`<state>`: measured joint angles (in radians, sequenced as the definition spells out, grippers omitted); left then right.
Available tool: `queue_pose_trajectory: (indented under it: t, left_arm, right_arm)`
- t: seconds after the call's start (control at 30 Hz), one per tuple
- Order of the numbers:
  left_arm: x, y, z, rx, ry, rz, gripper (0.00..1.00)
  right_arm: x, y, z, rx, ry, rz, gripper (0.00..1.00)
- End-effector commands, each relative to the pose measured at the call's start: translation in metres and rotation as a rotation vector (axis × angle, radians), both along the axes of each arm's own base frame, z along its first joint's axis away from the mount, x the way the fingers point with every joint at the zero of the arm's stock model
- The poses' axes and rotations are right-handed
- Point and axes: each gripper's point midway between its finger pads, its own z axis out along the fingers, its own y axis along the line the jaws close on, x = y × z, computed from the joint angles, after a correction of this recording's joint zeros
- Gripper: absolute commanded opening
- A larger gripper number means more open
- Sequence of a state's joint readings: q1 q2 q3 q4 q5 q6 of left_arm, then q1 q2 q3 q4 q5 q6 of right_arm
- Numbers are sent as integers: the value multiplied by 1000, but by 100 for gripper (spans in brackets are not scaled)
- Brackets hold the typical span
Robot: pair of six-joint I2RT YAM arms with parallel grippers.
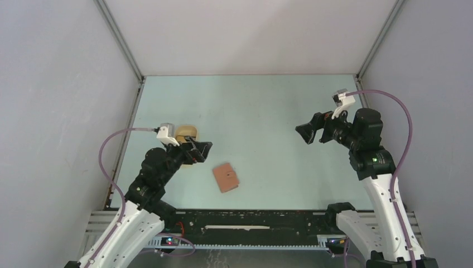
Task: Put the credit cards into the card holder
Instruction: Open the card holder at the center of the board.
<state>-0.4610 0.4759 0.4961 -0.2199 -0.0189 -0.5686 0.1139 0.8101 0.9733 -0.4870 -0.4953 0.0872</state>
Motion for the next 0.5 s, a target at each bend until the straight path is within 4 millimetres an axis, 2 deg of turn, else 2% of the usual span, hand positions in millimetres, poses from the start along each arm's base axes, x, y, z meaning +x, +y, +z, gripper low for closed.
queue_pose_trajectory:
  t: [0.0, 0.13, 0.27, 0.4, 0.47]
  left_arm:
    - [-3, -11, -2, -58, -3, -51, 98]
    - [-8, -17, -14, -101, 27, -78, 97]
    - [-12, -21, -26, -127, 61, -93, 96]
    - [-17, -32, -40, -143, 105, -127, 94]
    - [-20, -37, -48, -129, 120, -130, 93]
  right_arm:
    - [-1, 6, 0, 10, 2, 25, 100]
    - [-4, 13, -4, 10, 1, 75, 99]
    - [-19, 31, -10, -1, -33, 231, 100]
    - [-45, 59, -20, -59, -121, 499, 100]
    - [-71, 78, -27, -92, -180, 706, 100]
